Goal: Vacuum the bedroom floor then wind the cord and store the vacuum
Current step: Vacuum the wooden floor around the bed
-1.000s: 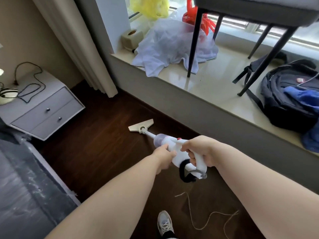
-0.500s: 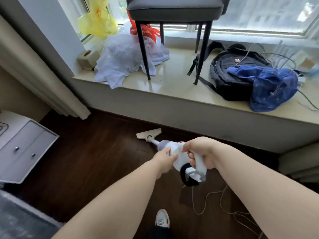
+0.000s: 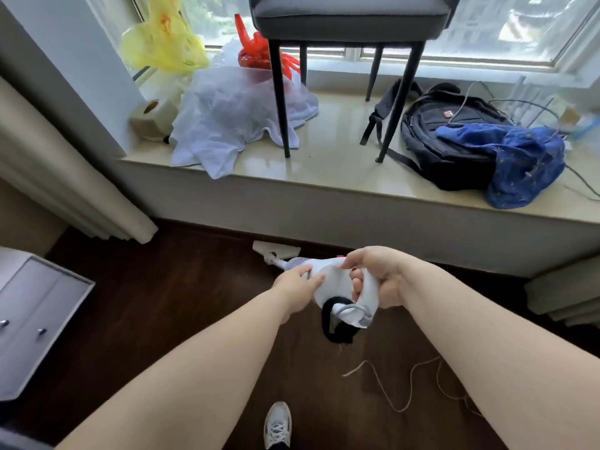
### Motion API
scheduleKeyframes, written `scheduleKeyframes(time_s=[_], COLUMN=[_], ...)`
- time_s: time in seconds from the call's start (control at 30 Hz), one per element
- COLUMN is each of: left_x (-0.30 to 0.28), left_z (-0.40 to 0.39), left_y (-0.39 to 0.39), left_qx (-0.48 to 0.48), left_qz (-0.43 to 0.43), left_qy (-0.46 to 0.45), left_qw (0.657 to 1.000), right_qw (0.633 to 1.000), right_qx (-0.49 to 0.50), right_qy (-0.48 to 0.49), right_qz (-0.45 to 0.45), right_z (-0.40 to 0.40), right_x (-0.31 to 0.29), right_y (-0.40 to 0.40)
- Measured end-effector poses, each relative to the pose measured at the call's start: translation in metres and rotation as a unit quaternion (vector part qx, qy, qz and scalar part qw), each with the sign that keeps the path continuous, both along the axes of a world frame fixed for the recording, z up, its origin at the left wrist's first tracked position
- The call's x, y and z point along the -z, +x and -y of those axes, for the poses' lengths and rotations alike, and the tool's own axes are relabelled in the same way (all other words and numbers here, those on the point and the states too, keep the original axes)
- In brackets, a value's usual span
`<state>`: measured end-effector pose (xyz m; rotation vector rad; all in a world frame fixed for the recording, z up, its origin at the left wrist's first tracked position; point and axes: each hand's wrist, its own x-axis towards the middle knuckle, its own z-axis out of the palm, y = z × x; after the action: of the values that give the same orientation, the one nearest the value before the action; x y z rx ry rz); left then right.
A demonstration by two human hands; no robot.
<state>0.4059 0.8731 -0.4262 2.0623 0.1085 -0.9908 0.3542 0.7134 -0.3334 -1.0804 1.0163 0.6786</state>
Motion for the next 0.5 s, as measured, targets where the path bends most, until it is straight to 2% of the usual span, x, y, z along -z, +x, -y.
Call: scheduleKeyframes(time_s=[0.13,0.27,0.5], left_x=[-0.014,-0.022,-0.027], left_z=[-0.008,0.011,0.084], left_y=[0.014,-0.009,-0.07], left_qx=[0.035,0.082,0.231], left_qz=[-0.058,-0.124,-0.125], left_qy=[-0.032,-0.035,-0.003], left_qw=[0.997,0.988,0.965], right_qw=[0.999,0.995,0.98], right_qx=[0.036,0.062,0.166], right_qy=[-0.03,-0.06,-0.097], right_qz=[-0.016,-0.047,-0.052], right_z=[-0.012,-0.003,0.044], right_x=[-0.007,-0.012,-0.03], right_y=[0.005,-0.033,-0.122])
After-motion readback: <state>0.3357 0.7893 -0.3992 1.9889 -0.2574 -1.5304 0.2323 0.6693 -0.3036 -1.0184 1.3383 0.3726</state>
